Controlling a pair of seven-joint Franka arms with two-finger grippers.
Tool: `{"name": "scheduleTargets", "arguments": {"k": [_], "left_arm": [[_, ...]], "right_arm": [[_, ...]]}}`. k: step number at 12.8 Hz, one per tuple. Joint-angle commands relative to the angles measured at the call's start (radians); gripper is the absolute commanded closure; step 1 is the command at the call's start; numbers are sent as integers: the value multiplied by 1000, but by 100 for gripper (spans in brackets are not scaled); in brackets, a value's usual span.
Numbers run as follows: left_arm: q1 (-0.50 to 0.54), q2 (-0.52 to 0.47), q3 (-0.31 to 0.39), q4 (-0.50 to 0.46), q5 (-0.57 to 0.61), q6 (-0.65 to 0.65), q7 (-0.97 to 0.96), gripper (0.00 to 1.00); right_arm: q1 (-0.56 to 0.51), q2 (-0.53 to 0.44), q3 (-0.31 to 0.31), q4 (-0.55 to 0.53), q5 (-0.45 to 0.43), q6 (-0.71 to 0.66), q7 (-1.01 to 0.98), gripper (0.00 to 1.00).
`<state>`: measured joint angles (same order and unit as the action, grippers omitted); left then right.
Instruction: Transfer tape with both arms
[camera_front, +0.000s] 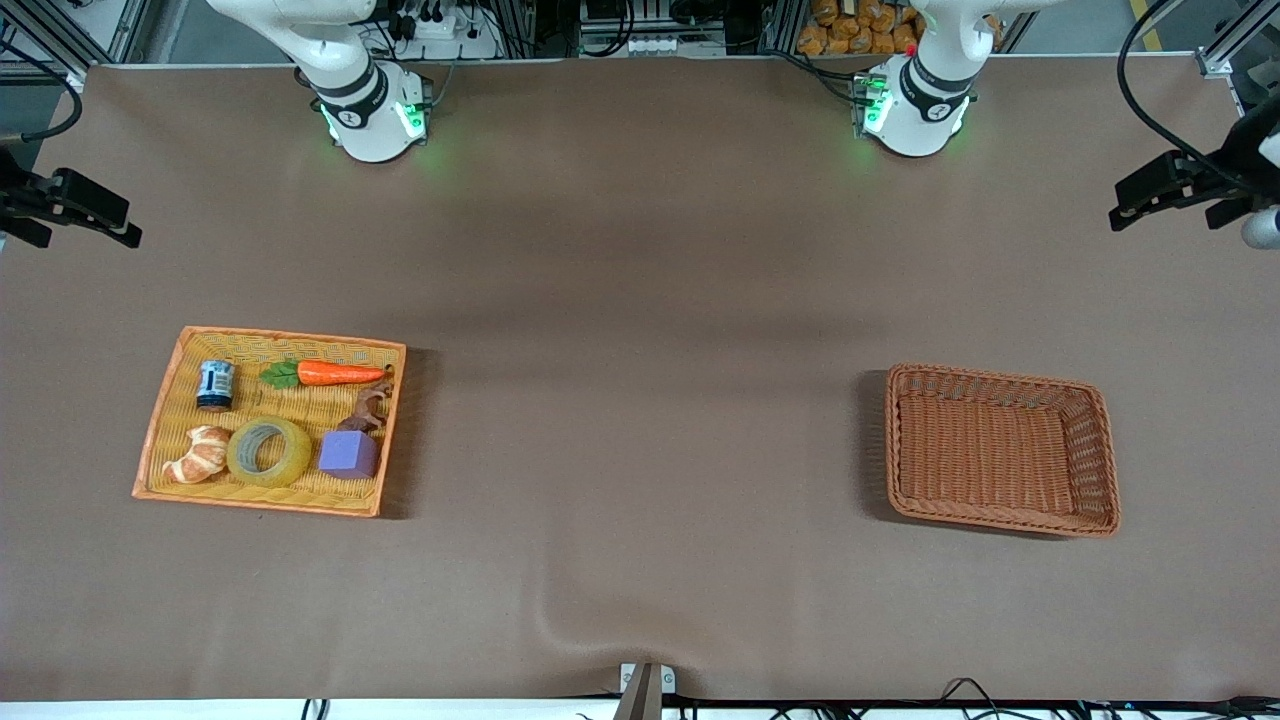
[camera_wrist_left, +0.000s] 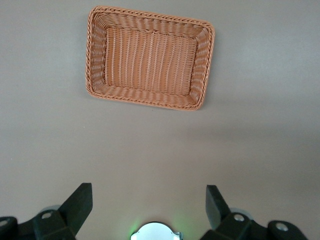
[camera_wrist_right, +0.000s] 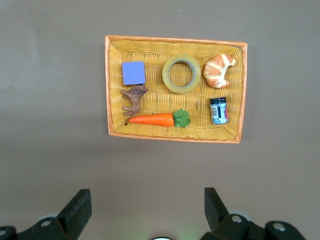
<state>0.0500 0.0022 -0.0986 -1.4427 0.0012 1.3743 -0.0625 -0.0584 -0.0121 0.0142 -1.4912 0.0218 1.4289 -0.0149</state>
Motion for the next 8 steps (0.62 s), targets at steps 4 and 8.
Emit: {"name": "scheduleTargets", "arguments": {"k": [4, 8], "left_arm": [[-1, -10, 3, 2, 8, -12, -8, 0], [10, 1, 3, -13, 6, -11, -28, 0]], "right_arm": [[-11, 3, 6, 9, 21, 2, 12, 0], [-9, 32, 6, 11, 38, 2, 12, 0]]}}
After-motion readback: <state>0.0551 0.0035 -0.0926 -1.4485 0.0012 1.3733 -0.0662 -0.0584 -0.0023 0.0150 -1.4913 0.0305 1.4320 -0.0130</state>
